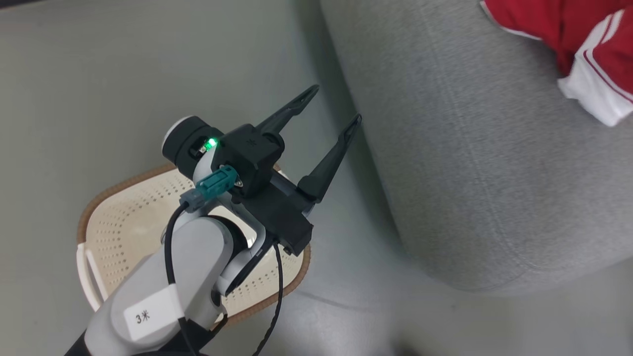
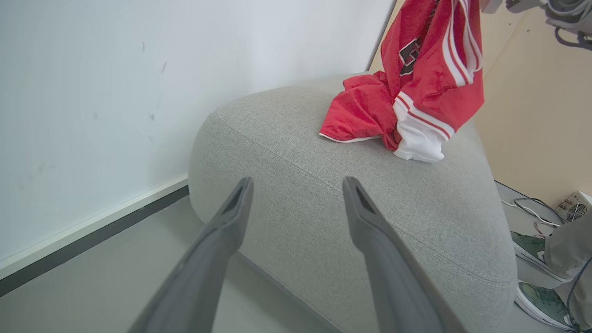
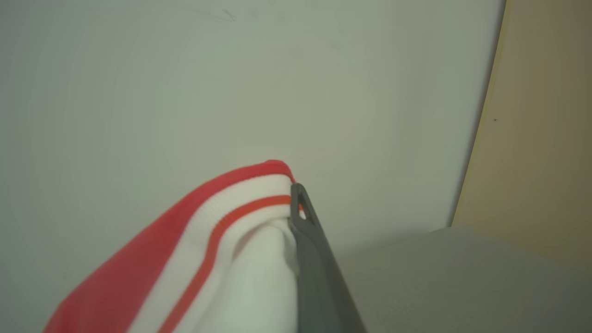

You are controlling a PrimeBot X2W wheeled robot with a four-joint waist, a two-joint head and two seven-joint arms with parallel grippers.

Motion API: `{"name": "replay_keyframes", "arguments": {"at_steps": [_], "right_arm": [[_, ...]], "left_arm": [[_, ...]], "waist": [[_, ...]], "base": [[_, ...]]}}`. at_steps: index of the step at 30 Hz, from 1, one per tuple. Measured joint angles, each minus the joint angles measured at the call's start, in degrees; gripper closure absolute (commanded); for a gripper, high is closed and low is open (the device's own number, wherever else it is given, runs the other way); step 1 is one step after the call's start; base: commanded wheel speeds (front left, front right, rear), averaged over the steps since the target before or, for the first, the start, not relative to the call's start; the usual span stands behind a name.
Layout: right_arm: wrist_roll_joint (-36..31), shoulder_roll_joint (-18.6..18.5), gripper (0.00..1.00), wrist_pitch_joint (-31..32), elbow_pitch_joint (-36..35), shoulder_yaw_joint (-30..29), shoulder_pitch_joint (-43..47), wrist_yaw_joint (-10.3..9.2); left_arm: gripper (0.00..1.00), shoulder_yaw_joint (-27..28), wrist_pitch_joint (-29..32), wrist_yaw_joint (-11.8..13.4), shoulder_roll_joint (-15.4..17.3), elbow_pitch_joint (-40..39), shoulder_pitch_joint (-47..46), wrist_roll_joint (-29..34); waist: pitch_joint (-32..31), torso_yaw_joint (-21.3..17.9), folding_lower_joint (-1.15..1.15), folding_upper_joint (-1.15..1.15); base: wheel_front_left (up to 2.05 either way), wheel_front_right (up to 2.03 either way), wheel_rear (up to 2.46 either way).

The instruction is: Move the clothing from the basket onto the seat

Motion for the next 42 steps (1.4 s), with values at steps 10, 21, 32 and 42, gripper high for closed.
{"name": "replay_keyframes", "arguments": {"at_steps": [10,21,32,42], "right_arm": [[-3.9,2.0,1.0,5.8,15.1,6.7,-0.1,-0.82],[-4.5,3.4,0.84,11.2,25.0,8.8,-0.3,-0.52],[-6.7,3.4,0.0,15.1,30.5,13.3,-0.7,2.09],[-7.3,3.4,0.0,14.5,30.4,15.4,5.1,3.32]], "left_arm": [[0.0,1.1,-1.1,-0.5,0.4,2.0,-1.0,0.0],[0.0,1.8,-3.7,-0.5,0.0,4.9,0.0,-0.7],[0.0,2.1,-7.1,-1.3,-0.7,9.7,2.0,-2.2],[0.0,2.4,-9.9,-1.5,-1.2,12.6,5.9,-4.0]], "waist": [[3.8,4.9,0.0,0.0],[1.9,6.1,-0.01,-0.01],[-3.7,5.8,-0.02,-0.01],[-11.0,5.1,-0.02,-0.01]], "base": [[0.0,0.0,0.0],[0.0,0.0,0.0],[0.0,0.0,0.0],[0.0,0.0,0.0]]}}
